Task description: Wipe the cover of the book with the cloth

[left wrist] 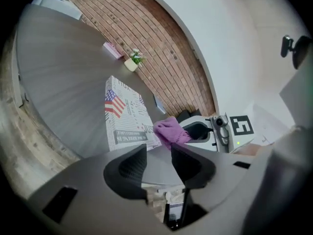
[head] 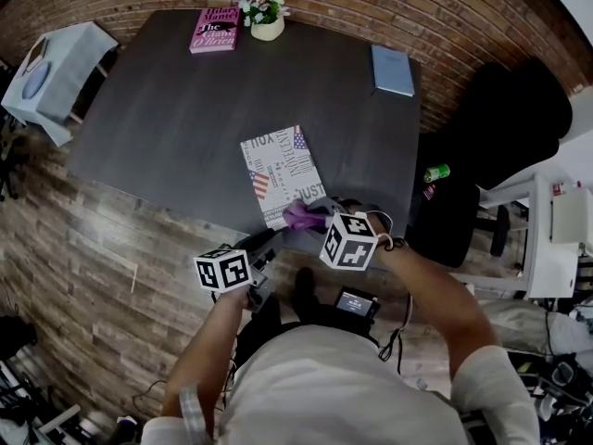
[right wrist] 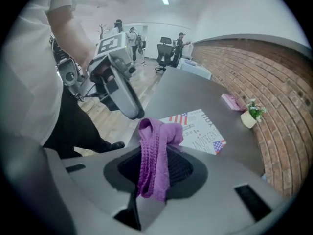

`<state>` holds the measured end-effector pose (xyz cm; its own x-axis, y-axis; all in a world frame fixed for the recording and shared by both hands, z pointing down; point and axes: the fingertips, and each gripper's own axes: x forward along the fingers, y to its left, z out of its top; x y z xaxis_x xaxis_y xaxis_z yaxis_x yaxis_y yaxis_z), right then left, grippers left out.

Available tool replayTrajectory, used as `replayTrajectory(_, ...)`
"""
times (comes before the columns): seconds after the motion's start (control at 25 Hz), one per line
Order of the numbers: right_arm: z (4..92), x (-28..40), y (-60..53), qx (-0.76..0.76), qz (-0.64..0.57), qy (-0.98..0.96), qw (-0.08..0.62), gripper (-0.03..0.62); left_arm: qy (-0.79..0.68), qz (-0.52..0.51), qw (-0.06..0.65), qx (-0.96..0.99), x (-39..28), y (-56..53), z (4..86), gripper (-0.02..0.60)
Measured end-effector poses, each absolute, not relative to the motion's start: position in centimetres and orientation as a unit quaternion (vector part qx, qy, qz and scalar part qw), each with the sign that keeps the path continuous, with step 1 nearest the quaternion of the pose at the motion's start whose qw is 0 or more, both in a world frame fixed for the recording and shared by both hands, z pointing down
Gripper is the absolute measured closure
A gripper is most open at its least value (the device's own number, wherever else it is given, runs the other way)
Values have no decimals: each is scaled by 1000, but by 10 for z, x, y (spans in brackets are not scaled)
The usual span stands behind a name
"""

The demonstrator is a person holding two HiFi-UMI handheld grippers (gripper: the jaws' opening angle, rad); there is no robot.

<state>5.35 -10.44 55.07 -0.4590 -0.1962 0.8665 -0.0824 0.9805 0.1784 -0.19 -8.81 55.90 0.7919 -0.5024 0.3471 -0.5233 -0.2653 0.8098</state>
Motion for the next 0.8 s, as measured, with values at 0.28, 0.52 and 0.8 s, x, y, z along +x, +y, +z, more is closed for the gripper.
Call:
replayTrajectory(0.28, 537, 27, -123, 178, -111, -851, 481, 479, -307, -80, 516, 795, 7, -105, 516, 365)
replayTrajectory(0.52, 531, 4, -123, 203, -140, -848, 469, 473, -310, -84, 527, 787, 4, -116, 517, 345)
replayTrajectory(0.8, 531, -22, -109, 180, -118, -872, 440, 422, -310, -97, 532, 782, -9, -123, 522, 344)
